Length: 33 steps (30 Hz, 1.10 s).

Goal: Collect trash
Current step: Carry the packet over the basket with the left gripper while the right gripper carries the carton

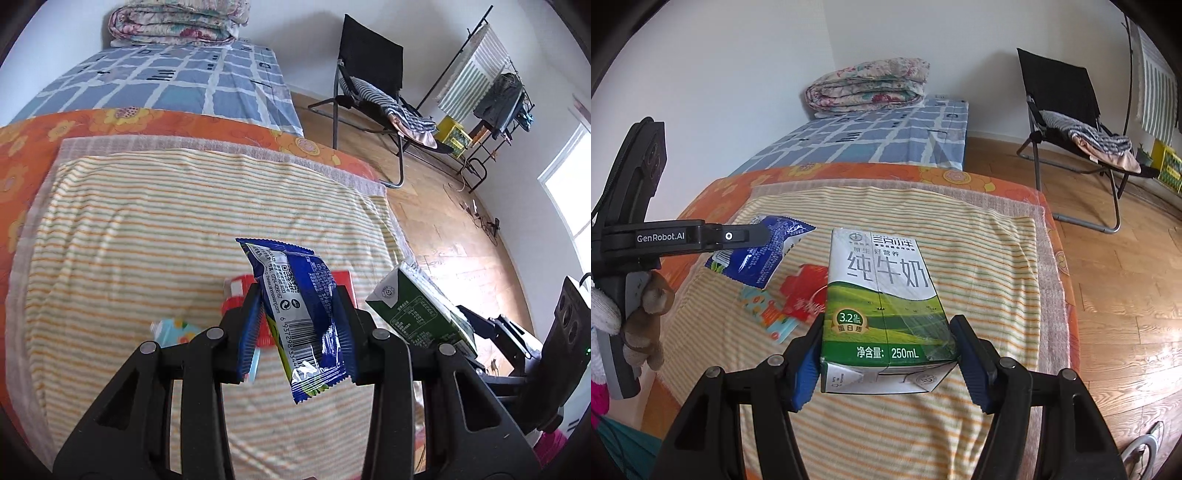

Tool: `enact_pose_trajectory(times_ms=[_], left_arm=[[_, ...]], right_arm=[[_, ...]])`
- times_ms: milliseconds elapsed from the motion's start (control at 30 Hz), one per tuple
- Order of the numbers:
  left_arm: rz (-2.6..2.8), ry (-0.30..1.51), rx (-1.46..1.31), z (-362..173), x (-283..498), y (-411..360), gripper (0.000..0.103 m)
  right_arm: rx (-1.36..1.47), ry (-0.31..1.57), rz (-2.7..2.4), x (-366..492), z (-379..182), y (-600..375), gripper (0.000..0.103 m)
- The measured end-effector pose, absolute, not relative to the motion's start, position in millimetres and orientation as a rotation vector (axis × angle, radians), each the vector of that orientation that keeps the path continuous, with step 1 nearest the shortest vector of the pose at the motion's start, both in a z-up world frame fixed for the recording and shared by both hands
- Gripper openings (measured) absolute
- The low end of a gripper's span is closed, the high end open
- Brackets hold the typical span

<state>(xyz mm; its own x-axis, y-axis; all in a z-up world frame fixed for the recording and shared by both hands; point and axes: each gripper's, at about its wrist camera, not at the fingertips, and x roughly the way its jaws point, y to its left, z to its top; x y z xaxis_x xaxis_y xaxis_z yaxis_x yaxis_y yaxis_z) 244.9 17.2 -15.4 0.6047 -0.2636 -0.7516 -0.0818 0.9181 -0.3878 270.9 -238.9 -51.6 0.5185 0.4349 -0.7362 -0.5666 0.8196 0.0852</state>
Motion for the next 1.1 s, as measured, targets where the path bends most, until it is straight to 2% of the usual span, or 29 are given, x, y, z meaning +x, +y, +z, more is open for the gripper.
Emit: enact_pose_trajectory(times_ms=[467, 1100], left_arm=[[-0.116, 0.915, -0.328, 1.8, 123.1, 13.0, 0.038], [-0.134, 0.969, -0.280, -24.9, 1.7, 6.5, 0.038]], right_arm=[[-0.225, 0.817, 0.713, 167.4, -30.1, -240.6, 0.067], [-0.328, 0.957, 0.854, 47.7, -63.8, -248.3, 0.067]])
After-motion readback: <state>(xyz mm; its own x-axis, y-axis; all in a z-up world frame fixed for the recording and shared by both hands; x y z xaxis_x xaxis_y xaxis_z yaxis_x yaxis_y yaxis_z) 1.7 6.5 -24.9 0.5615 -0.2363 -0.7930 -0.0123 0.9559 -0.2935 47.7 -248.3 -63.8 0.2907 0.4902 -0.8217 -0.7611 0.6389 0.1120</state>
